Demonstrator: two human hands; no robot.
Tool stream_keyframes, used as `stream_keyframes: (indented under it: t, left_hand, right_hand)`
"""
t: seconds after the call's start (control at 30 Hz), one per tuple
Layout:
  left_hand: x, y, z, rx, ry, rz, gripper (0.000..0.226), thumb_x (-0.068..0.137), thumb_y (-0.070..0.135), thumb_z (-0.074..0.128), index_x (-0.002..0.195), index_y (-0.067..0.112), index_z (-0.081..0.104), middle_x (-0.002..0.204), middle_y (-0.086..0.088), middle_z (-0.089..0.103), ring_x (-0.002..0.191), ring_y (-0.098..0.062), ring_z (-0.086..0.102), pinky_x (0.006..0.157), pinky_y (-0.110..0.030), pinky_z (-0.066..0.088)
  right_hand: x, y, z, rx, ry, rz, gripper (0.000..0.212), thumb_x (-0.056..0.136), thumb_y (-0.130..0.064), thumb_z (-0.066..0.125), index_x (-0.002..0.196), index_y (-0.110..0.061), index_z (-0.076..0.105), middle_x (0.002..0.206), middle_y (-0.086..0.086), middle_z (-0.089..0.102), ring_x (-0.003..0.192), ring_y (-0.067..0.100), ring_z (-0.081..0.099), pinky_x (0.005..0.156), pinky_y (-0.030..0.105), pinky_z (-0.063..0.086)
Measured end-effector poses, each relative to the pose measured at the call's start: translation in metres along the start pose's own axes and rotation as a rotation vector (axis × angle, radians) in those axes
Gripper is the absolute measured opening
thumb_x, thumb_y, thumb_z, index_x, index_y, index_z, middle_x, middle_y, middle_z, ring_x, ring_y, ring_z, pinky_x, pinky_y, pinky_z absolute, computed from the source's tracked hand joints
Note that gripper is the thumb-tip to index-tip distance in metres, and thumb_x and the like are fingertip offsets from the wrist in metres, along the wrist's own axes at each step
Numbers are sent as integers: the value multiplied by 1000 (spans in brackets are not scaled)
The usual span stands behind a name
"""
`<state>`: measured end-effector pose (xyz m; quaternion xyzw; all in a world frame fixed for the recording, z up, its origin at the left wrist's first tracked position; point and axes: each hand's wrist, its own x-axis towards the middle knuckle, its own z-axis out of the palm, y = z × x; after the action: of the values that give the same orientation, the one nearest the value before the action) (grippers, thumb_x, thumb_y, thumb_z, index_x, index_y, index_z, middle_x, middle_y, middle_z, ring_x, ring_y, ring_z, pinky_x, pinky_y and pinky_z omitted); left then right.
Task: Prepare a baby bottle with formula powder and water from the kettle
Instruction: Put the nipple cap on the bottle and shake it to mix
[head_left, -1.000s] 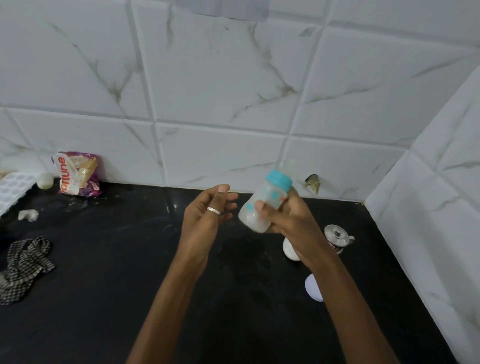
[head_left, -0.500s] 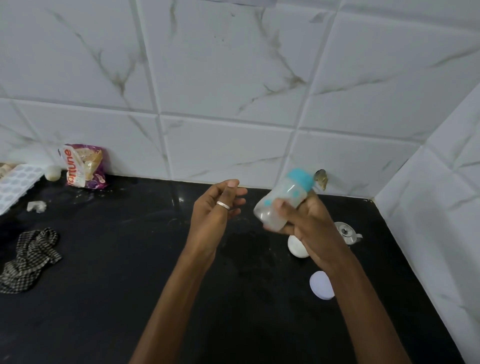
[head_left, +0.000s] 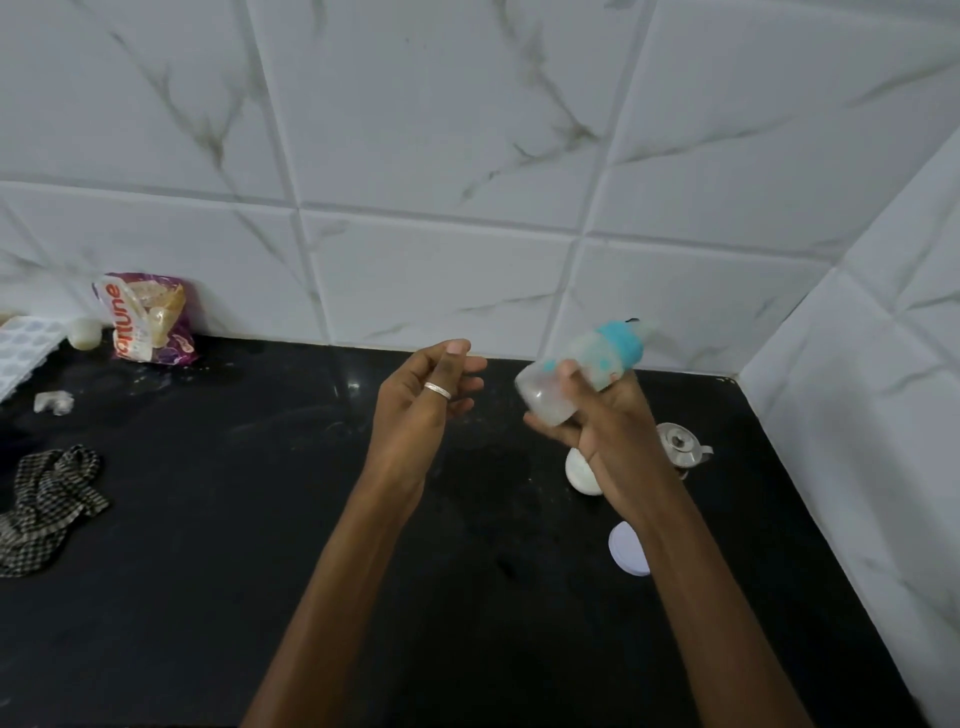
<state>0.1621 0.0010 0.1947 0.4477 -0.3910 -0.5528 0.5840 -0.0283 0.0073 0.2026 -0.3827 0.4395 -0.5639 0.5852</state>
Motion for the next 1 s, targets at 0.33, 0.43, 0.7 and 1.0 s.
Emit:
stream_keyframes:
  t: [0.33, 0.43, 0.7, 1.0]
  left_hand:
    - [-1, -1, 0, 3, -3, -4, 17, 103, 31, 60, 108, 22, 74, 106, -1, 80, 93, -13, 73, 83, -32, 56]
    - [-2, -1, -1, 5, -8, 2, 18, 103, 34, 60, 109, 22, 74, 107, 0, 80, 93, -12, 73, 82, -30, 56]
    - [-4, -1, -3, -8, -5, -1, 19, 102, 34, 61, 109, 22, 74, 107, -1, 80, 94, -12, 73, 82, -32, 56]
    - [-7, 0, -3, -6, -11, -1, 16, 103, 30, 61, 101, 26, 76, 107, -1, 80, 96, -15, 72, 84, -32, 55]
  right_hand:
    - [-1, 8, -4, -121, -109, 78, 62, 78, -34, 87, 130, -23, 56, 120, 8, 71, 116, 28, 71, 81, 49, 63]
    - [2, 6, -4, 27, -39, 35, 59, 81, -33, 86, 129, -17, 56, 121, 9, 70, 117, 30, 71, 82, 51, 63]
    - [1, 9, -5, -5, -60, 54, 58, 83, -30, 82, 133, -17, 55, 120, 8, 71, 114, 29, 72, 80, 50, 63]
    - [-1, 15, -7, -64, -9, 61, 57, 81, -37, 83, 129, -21, 56, 121, 9, 69, 112, 26, 73, 77, 49, 64]
